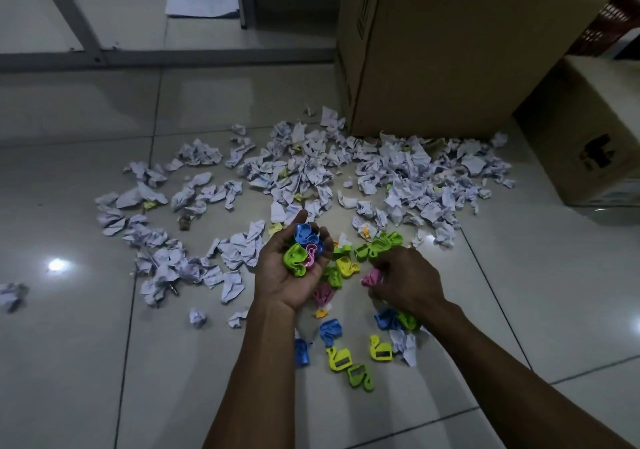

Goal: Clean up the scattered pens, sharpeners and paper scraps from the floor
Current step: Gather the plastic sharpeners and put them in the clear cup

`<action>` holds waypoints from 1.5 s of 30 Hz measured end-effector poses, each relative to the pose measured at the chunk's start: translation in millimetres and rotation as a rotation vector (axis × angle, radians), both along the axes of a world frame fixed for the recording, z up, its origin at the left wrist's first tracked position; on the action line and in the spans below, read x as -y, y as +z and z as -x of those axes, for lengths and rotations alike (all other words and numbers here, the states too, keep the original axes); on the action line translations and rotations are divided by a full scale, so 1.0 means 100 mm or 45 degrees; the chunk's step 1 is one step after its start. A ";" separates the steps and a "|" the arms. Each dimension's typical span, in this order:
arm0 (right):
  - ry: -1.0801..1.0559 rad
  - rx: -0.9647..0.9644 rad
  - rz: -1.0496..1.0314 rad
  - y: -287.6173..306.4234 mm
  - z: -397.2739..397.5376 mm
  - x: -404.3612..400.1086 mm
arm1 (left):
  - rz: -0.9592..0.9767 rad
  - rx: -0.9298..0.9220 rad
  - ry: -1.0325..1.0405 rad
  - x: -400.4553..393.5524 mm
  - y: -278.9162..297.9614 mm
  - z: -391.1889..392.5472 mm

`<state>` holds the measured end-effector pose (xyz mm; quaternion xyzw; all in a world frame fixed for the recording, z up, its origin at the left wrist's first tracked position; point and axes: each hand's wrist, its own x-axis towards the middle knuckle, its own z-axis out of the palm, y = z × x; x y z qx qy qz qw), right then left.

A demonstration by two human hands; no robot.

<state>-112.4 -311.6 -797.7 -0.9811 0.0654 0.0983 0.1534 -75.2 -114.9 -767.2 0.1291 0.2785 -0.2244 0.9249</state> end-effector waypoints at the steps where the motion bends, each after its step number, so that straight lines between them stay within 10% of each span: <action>1: 0.004 0.003 -0.002 -0.01 0.02 0.00 | 0.008 -0.001 -0.002 0.01 0.01 0.00; 14: 0.104 0.479 -0.733 0.55 -0.21 -0.31 | -0.010 0.005 -0.101 0.08 0.02 0.00; 36: 0.022 0.322 -0.801 0.55 -0.24 -0.25 | 0.268 0.087 -0.129 0.01 0.01 0.01; 45: 0.143 -0.092 -0.382 0.36 -0.17 0.24 | 0.264 0.109 0.002 -0.13 -0.02 -0.06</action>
